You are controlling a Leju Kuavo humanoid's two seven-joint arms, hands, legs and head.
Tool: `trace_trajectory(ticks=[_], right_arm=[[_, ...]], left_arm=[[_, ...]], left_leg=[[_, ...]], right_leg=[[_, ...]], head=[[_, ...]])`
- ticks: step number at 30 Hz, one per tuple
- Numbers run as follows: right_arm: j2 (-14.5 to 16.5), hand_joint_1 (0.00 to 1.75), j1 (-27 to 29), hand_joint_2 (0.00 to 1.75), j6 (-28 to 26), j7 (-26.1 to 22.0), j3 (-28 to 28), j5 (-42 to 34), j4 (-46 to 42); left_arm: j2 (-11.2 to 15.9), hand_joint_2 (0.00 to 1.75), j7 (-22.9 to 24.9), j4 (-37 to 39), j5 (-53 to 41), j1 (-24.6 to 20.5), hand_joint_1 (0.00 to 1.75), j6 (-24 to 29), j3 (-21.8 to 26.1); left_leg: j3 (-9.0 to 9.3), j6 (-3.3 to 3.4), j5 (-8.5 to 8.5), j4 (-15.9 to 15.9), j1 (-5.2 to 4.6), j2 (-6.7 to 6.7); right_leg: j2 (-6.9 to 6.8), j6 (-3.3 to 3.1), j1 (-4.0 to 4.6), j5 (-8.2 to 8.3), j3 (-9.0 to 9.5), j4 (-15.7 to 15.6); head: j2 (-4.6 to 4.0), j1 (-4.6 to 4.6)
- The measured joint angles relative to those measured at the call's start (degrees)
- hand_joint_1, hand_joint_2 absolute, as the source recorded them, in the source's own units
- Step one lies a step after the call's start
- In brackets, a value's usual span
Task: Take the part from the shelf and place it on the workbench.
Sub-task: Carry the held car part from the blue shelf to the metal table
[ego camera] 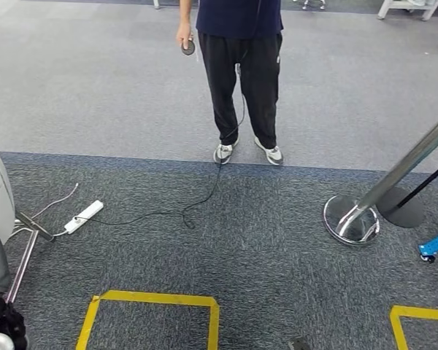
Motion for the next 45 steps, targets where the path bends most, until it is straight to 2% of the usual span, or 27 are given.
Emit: trace_trajectory(ticks=[1, 3, 5, 7, 9, 10, 12, 13, 15, 16, 18, 19, 21, 22, 25, 27, 28, 30, 32, 34, 36, 37, 39, 41, 42, 43, 45], right_arm=[[0.0, 0.0, -0.01, 1.75, 0.0, 0.0, 0.01, 0.0, 0.0], [0.0, 0.0, -0.01, 1.75, -0.01, 0.01, 0.01, 0.0, 0.0], [0.06, 0.0, -0.06, 1.75, 0.02, 0.07, 0.0, 0.01, 0.0], [0.15, 0.0, -0.16, 1.75, 0.08, 0.26, -0.01, 0.01, 0.0], [0.21, 0.0, -0.18, 1.75, 0.1, 0.51, -0.02, 0.0, 0.0], [0.25, 0.0, -0.14, 1.75, 0.09, 0.62, -0.02, 0.0, 0.0], [0.32, 0.0, -0.1, 1.75, 0.1, 0.8, -0.02, 0.02, 0.0], [0.38, 0.0, -0.13, 1.75, 0.12, 0.84, -0.02, 0.02, 0.0], [0.54, 0.0, -0.22, 1.75, 0.18, 0.86, -0.02, 0.07, 0.0], [0.63, 0.0, -0.25, 1.75, 0.19, 0.86, -0.02, 0.09, 0.0], [0.74, 0.0, -0.26, 1.75, 0.2, 0.87, -0.02, 0.13, 0.0], [0.75, 0.0, -0.27, 1.75, 0.2, 0.87, -0.02, 0.11, 0.0], [0.77, 0.0, -0.31, 1.75, 0.21, 0.86, -0.02, 0.04, 0.0], [0.77, 0.0, -0.35, 1.75, 0.22, 0.86, -0.02, 0.01, 0.0], [0.77, 0.0, -0.38, 1.75, 0.22, 0.85, -0.02, -0.06, 0.0], [0.77, 0.0, -0.17, 1.75, 0.22, 0.87, -0.02, -0.1, 0.01], [0.77, 0.0, -0.1, 1.75, 0.22, 0.89, -0.02, -0.13, 0.02], [0.77, 0.0, -0.1, 1.75, 0.22, 0.9, -0.02, -0.15, 0.02], [0.81, 0.0, -0.16, 1.75, 0.22, 0.9, -0.02, -0.14, 0.03], [0.89, 0.0, -0.17, 1.75, 0.22, 0.92, -0.02, -0.14, 0.05], [0.95, 0.0, -0.17, 1.75, 0.22, 0.96, -0.03, -0.13, 0.06], [0.98, 0.0, -0.22, 1.75, 0.22, 0.96, -0.03, -0.13, 0.05], [1.1, 0.0, -0.24, 1.75, 0.22, 0.89, -0.04, -0.13, 0.05], [1.18, 0.0, -0.08, 1.75, 0.22, 0.81, -0.04, -0.13, 0.05], [1.2, 0.0, 0.02, 1.75, 0.22, 0.8, -0.04, -0.14, 0.05], [1.2, 0.0, 0.07, 1.75, 0.22, 0.78, -0.04, -0.15, 0.05], [1.2, 0.0, -0.03, 1.75, 0.23, 0.76, -0.04, -0.22, 0.05]], left_arm=[[0.01, 1.75, 0.0, 0.0, 0.0, -0.01, 1.75, 0.0, 0.01], [0.01, 1.75, 0.0, 0.0, 0.02, 0.0, 1.75, -0.01, 0.02], [-0.02, 1.75, 0.0, 0.0, 1.3, 0.01, 1.75, -0.18, 0.04], [-0.09, 1.75, 0.01, 0.02, 4.56, -0.61, 1.75, -0.44, 0.19], [-0.21, 1.75, 0.02, 0.06, 7.06, -2.01, 1.75, -0.57, 0.47], [-0.25, 1.75, 0.02, 0.1, 7.5, -2.61, 1.75, -0.61, 0.59], [-0.3, 1.75, 0.02, 0.2, 7.68, -3.05, 1.75, -0.68, 0.71], [-0.31, 1.75, 0.02, 0.25, 7.69, -3.11, 1.75, -0.7, 0.74], [-0.34, 1.75, 0.02, 0.27, 7.69, -3.26, 1.75, -0.61, 0.79], [-0.38, 1.75, 0.02, 0.27, 7.68, -3.37, 1.75, -0.51, 0.81], [-0.49, 1.75, 0.02, 0.27, 7.61, -3.61, 1.75, -0.3, 0.81], [-0.54, 1.75, 0.02, 0.28, 7.57, -3.67, 1.75, -0.16, 0.81], [-0.59, 1.75, 0.02, 0.3, 7.53, -3.64, 1.75, 0.19, 0.86], [-0.66, 1.75, 0.03, 0.32, 7.57, -3.61, 1.75, 0.32, 0.89], [-0.82, 1.75, 0.34, 0.52, 8.13, -3.65, 1.75, 0.06, 0.9], [-0.84, 1.75, 0.61, 0.7, 8.61, -3.6, 1.75, -0.34, 0.88], [-0.85, 1.75, 0.66, 0.77, 8.71, -3.56, 1.75, -0.45, 0.87], [-0.85, 1.75, 0.71, 0.85, 8.79, -3.52, 1.75, -0.55, 0.87], [-0.85, 1.75, 0.73, 0.9, 8.84, -3.57, 1.75, -0.61, 0.87], [-0.84, 1.75, 0.83, 0.91, 8.93, -3.59, 1.75, -0.89, 0.87], [-0.81, 1.75, 1.02, 0.92, 9.2, -3.32, 1.75, -1.36, 0.84], [-0.74, 1.75, 1.1, 0.91, 9.33, -3.1, 1.75, -1.53, 0.82], [-0.58, 1.75, 1.18, 0.91, 9.49, -2.96, 1.75, -1.69, 0.77], [-0.52, 1.75, 1.22, 0.93, 9.65, -3.09, 1.75, -1.91, 0.72], [-0.53, 1.75, 1.32, 0.97, 9.84, -3.13, 1.75, -2.15, 0.71], [-0.54, 1.75, 1.55, 1.03, 10.14, -3.14, 1.75, -2.56, 0.7], [-0.44, 1.75, 2.54, 1.14, 10.92, -3.13, 1.75, -4.05, 0.66]], left_leg=[[-0.05, -0.1, 0.0, 0.07, -0.02, -0.78], [-0.32, -0.58, 0.18, 0.08, 0.1, -2.09], [-0.59, -1.33, 0.55, -0.18, 0.3, -3.05], [-1.14, -1.84, -0.17, 0.56, 0.11, -0.84], [-3.3, -2.06, -3.32, 5.34, -0.26, 2.88], [-4.98, -2.17, -5.27, 9.17, -0.31, 3.82], [-7.2, -2.36, -7.13, 14.6, -0.32, 4.31], [-6.98, -2.4, -6.58, 14.69, -0.32, 4.42], [-3.14, -2.23, -3.17, 8.44, -0.42, 5.66], [-0.78, -2.08, -1.85, 4.39, -0.66, 7.15], [1.85, -1.4, -0.81, -0.57, -1.1, 9.1], [2.01, -1.05, -0.97, -1.2, -1.31, 9.19], [1.84, -0.29, -0.68, -1.46, -1.24, 7.76], [1.83, 0.04, -0.53, -1.58, -1.09, 7.12], [1.7, 0.72, -0.15, -1.76, -0.59, 5.37], [1.52, 0.83, -0.02, -1.73, -0.53, 3.95], [1.48, 0.79, 0.04, -1.71, -0.51, 3.16], [1.55, 0.58, 0.16, -1.67, -0.39, 1.53], [1.42, 0.09, 0.3, -1.51, -0.28, 0.07], [0.92, -0.66, 0.62, -1.42, -0.18, -1.19], [0.47, -1.41, 1.05, -1.58, 0.03, -2.36], [0.26, -1.68, 0.92, -1.42, 0.02, -2.06], [-1.38, -2.05, -1.37, 1.94, -0.22, 0.69], [-4.89, -2.27, -5.46, 9.64, -0.42, 3.75], [-6.46, -2.32, -6.84, 13.13, -0.41, 4.22], [-7.19, -2.3, -7.2, 14.99, -0.42, 4.4], [-5.17, -2.0, -4.8, 11.97, -0.5, 4.83]], right_leg=[[1.39, -0.1, 0.0, 1.75, 1.42, -3.68], [3.11, 0.05, 0.04, 3.15, 3.12, -7.43], [2.04, -0.02, 0.16, 3.41, 3.44, -7.78], [0.69, -0.62, 0.11, 3.89, 3.57, -8.34], [-0.9, -1.07, 0.17, 4.16, 3.61, -8.73], [-1.78, -1.19, 0.24, 4.16, 3.56, -8.75], [-3.47, -1.26, 0.31, 4.13, 3.48, -8.74], [-4.28, -1.27, 0.32, 4.12, 3.47, -8.74], [-5.67, -1.18, 0.32, 4.06, 3.63, -8.73], [-6.27, -1.08, 0.4, 4.0, 3.74, -8.72], [-7.31, -0.7, 0.71, 3.8, 3.89, -8.65], [-7.85, -0.47, 0.85, 3.74, 3.99, -8.68], [-8.87, 0.07, 0.86, 3.58, 4.12, -8.76], [-8.39, 0.42, 0.77, 3.14, 3.98, -8.34], [-3.85, 1.33, 0.35, -1.41, 0.63, -0.42], [-2.4, 1.53, 0.21, -4.13, -2.68, 6.72], [-2.21, 1.54, 0.19, -4.02, -3.27, 7.82], [-1.59, 1.45, 0.06, -0.67, -0.98, 2.96], [0.88, 1.47, -0.34, 2.4, 2.89, -5.12], [2.5, 1.36, -0.5, 2.95, 4.62, -8.54], [1.59, 0.74, -0.37, 3.13, 4.72, -8.58], [1.0, 0.34, -0.37, 3.3, 4.71, -8.65], [-0.36, -0.48, -0.45, 3.66, 4.68, -9.01], [-1.86, -0.86, -0.21, 3.75, 4.54, -9.11], [-2.66, -0.89, -0.1, 3.74, 4.45, -9.11], [-3.45, -0.91, -0.02, 3.73, 4.39, -9.1], [-4.89, -0.92, 0.1, 3.69, 4.44, -9.09]], head=[[0.0, -0.01], [0.0, -0.04], [0.0, -0.06], [0.0, -0.2], [0.0, -0.38], [0.0, -0.43], [0.0, -0.45], [0.0, -0.45], [0.0, -0.46], [0.0, -0.47], [0.0, -0.41], [0.0, -0.4], [0.0, -0.41], [0.0, -0.38], [0.0, -0.06], [0.0, 0.03], [0.0, 0.03], [0.0, 0.03], [0.0, 0.02], [0.0, -0.03], [0.0, -0.05], [0.0, -0.08], [0.0, -0.42], [0.0, -0.75], [0.0, -0.76], [0.0, -0.77], [0.0, -0.76]])
